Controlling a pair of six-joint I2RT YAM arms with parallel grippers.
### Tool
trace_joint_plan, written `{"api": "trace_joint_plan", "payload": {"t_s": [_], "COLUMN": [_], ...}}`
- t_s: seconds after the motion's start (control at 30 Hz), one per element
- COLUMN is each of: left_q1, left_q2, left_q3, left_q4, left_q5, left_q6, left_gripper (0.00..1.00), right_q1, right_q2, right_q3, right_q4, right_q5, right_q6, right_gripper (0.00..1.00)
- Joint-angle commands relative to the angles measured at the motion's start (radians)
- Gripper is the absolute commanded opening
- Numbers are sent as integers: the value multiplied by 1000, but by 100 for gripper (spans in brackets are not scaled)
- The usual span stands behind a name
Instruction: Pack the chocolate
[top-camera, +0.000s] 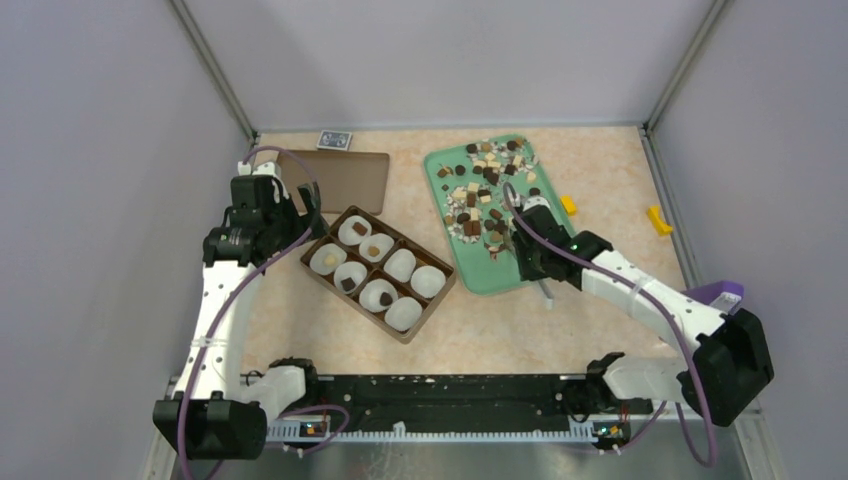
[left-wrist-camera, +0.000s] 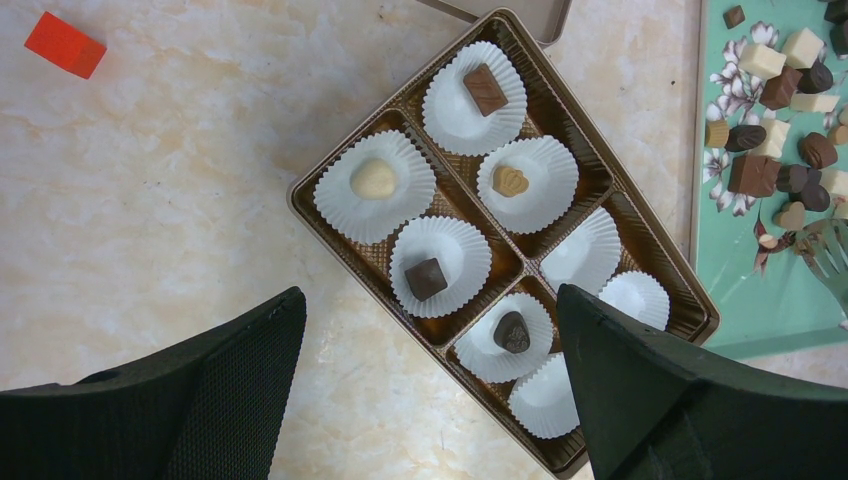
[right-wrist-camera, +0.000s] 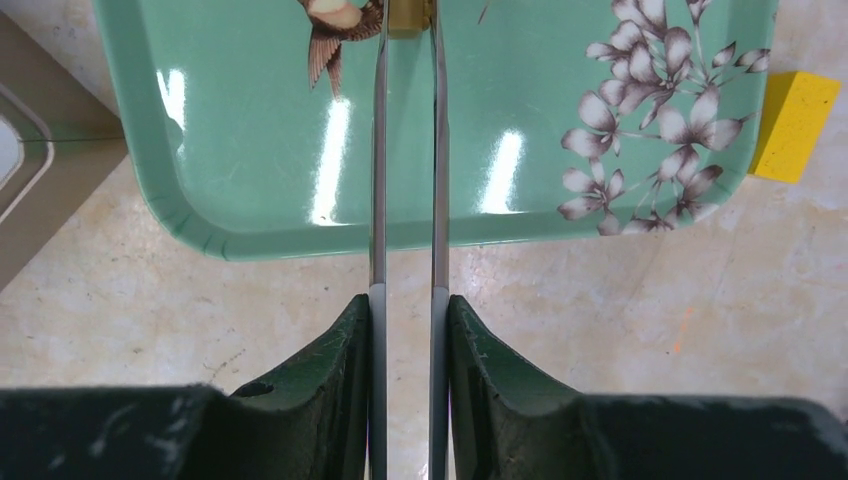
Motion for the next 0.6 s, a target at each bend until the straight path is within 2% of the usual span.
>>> {"api": "trace_joint_plan", "payload": {"t_s": [0.0,0.23,0.57], "left_q1": [-3,-3,-3], "left_q2": [-5,-14,-29], "left_q3": [11,11,13], "left_q4": [33,33,21], "left_q5": [-2,1,-9], "left_q6": [-4,-8,-7], "left_gripper": [99,99,99], "right_q1": [-7,50,341], "right_q2": [-80,-147,-115], "right_q3": [101,167,214], "right_q4": [-45,-78,-45], "right_q5": [0,-90,-157], "right_q6": [-6,-35,-87], "right_gripper": [5,5,5]}}
